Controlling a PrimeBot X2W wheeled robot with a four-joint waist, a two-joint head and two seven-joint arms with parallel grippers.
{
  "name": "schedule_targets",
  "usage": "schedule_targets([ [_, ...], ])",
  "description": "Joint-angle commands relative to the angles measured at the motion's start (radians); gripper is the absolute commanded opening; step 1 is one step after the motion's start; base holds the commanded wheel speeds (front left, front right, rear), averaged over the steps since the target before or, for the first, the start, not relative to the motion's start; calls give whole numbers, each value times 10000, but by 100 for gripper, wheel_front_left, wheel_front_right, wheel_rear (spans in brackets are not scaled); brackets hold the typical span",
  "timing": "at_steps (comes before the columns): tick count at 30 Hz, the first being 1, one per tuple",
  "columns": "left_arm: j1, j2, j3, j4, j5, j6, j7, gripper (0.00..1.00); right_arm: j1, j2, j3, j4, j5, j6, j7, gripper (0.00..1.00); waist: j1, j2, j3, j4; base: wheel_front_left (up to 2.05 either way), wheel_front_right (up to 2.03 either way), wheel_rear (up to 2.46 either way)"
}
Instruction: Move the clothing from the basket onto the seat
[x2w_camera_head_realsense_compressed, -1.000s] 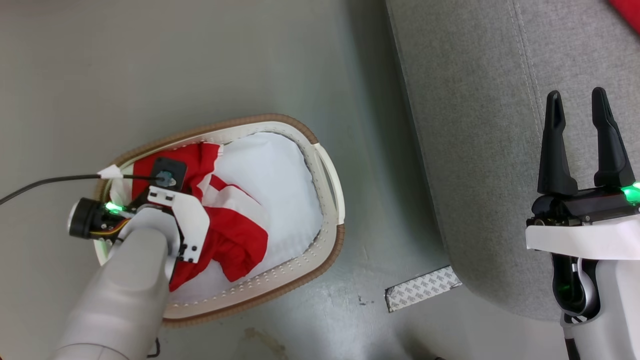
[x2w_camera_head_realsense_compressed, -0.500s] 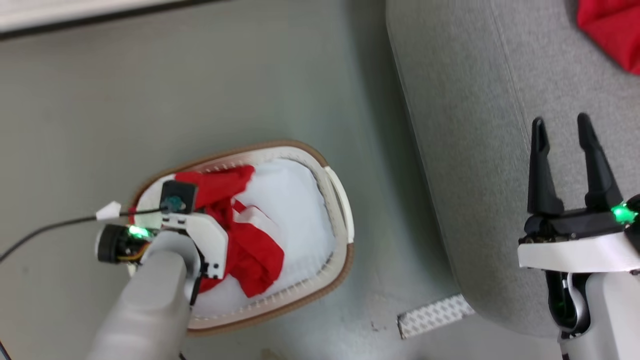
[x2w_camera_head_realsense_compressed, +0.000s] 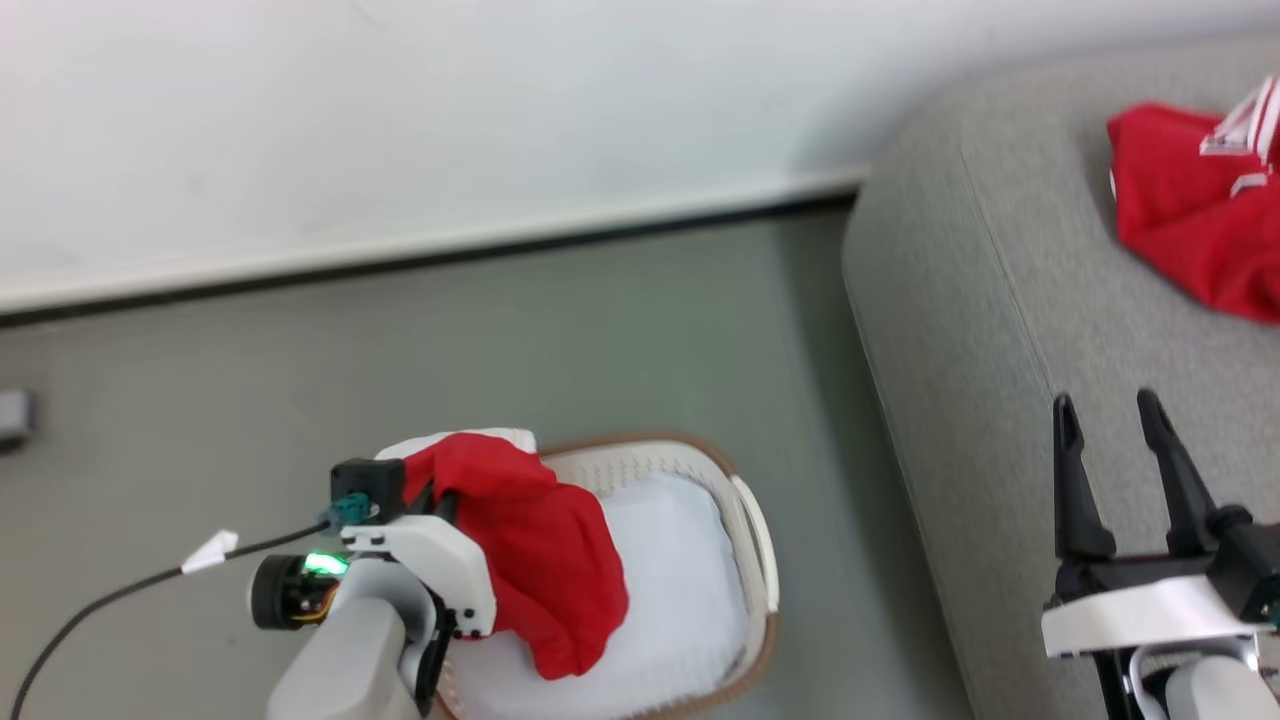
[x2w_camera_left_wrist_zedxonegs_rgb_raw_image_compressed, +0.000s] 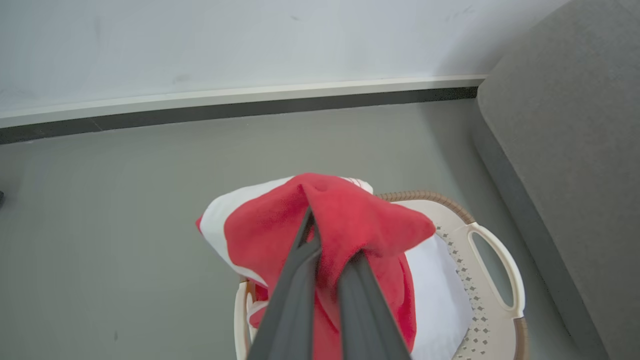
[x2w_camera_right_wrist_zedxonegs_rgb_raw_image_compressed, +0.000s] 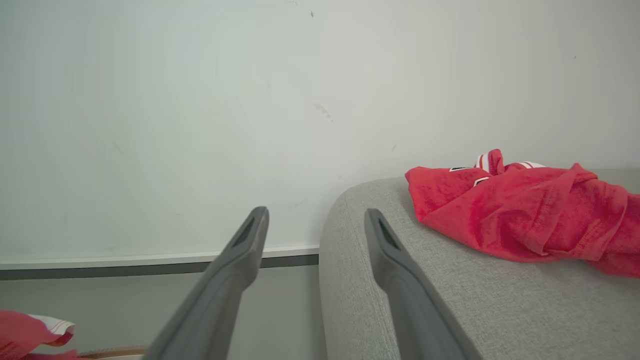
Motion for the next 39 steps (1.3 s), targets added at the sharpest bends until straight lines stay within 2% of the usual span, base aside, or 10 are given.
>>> schedule_targets([
  [1,223,-23,33,-248,-84,7,-31,0,216,-32,-79,56,-52,-26,6,100,3,0,-1010,700,0,0,0],
  [8,1240,150,161,-2159,-195,4,-25,0,827,-30,-151,354,-330,-26,6,100,3,0,-1890,1139,0,0,0],
  [14,2246,522,226,-3969,-344,-28,40,0,1238,-33,-99,609,-457,-26,6,100,3,0,-2500,1316,0,0,0],
  [28,5020,1483,493,-8454,-630,595,1560,0,2219,-32,181,829,-629,-26,6,100,3,0,-3713,1483,0,0,0],
  [39,5906,1793,525,-10511,-692,986,2360,0,2359,-30,771,726,-642,-26,6,100,3,0,-3875,1477,0,0,0],
])
